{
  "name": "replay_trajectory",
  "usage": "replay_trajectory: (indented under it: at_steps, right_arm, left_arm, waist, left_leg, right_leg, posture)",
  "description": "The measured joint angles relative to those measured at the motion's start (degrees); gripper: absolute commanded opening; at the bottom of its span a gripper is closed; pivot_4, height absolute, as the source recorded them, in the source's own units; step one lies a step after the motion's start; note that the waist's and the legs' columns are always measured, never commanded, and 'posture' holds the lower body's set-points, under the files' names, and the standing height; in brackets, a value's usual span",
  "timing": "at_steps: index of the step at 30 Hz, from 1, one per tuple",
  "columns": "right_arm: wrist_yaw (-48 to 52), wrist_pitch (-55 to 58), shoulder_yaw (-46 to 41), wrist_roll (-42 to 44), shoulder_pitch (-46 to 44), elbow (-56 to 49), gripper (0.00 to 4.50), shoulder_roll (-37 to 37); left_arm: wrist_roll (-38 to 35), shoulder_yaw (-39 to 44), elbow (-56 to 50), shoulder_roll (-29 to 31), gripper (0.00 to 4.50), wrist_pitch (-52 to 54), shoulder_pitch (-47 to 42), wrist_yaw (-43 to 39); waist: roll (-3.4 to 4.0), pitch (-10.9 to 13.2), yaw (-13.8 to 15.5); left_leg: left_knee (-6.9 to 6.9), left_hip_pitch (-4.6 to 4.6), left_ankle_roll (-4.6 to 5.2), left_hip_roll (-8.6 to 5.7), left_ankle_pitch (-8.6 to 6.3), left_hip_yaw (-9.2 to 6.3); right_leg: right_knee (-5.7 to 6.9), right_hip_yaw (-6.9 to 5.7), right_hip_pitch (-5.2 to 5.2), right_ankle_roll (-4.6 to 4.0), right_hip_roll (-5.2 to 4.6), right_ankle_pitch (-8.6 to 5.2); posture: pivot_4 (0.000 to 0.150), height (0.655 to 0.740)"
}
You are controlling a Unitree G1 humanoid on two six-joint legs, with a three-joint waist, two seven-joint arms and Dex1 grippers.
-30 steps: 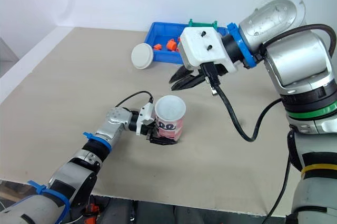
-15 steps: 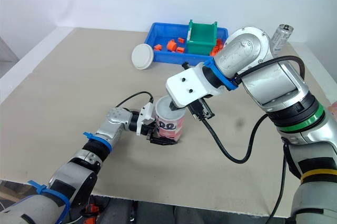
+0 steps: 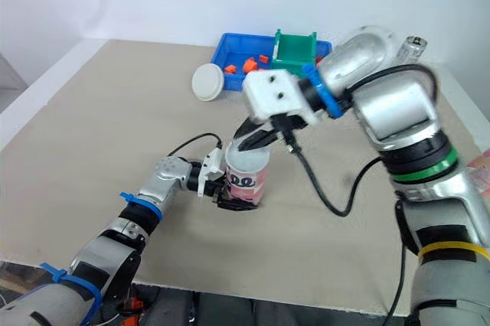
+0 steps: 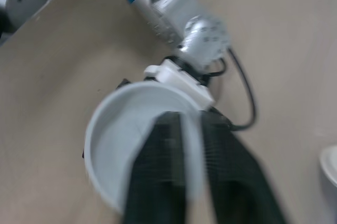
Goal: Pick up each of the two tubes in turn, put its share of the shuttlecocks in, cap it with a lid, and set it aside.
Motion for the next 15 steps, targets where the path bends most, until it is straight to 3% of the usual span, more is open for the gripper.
replay_trajectory:
  at_steps: [3, 5, 8, 11, 15]
  right_arm:
    - [-0.3, 3.2, -3.9, 2.3, 0.6, -0.3, 3.73, -2.4]
    - [-0.8, 5.2, -6.2, 3.7, 1.9, -1.2, 4.31, -3.6]
    - [-4.4, 10.3, -12.7, 6.7, 9.3, -5.1, 4.31, -6.8]
    - [-9.3, 15.2, -19.0, 8.8, 19.4, -9.6, 4.50, -9.4]
    - [-14.2, 18.6, -23.6, 10.5, 29.1, -15.5, 4.50, -10.3]
  left_arm:
    - [0.0, 0.0, -0.2, 0.0, 3.85, 0.0, 0.0, -0.4]
    - [0.0, -0.1, -0.2, 0.0, 3.85, 0.0, 0.0, -0.5]
    - [0.0, -0.1, -0.1, -0.1, 3.85, 0.7, -0.3, -0.4]
    - [-0.2, -0.1, -0.1, 0.3, 4.47, 2.1, -0.5, -0.8]
    - [-0.6, 0.0, -0.4, 1.0, 4.47, 3.8, -0.4, -2.4]
  waist:
    - [0.00, 0.0, 0.0]
    - [0.00, 0.0, 0.0]
    - [-0.06, 0.0, 0.2]
    - [-0.06, 0.0, 0.2]
    - [0.09, 0.0, -0.2]
  left_leg:
    - [-0.04, -0.01, -0.06, 0.00, -0.11, -0.03]
    - [-0.05, -0.03, -0.05, -0.02, -0.12, -0.09]
    - [-0.01, -0.08, -0.06, -0.04, -0.13, -0.19]
    - [-0.01, -0.10, -0.06, -0.06, -0.13, -0.15]
    - [-0.04, -0.03, -0.05, -0.04, -0.13, -0.12]
  right_leg:
    - [0.00, 0.00, 0.00, -0.15, 0.01, -0.10]
    - [0.00, -0.01, 0.03, -0.15, 0.03, -0.13]
    - [-0.01, -0.09, 0.06, 0.07, 0.02, -0.27]
    - [-0.02, -0.05, 0.06, 0.10, -0.01, -0.27]
    - [0.02, -0.03, 0.01, 0.09, 0.02, -0.27]
  posture:
    - [0.150, 0.7275]
    - [0.150, 0.7275]
    - [0.150, 0.7275]
    - [0.150, 0.7275]
    - [0.150, 0.7275]
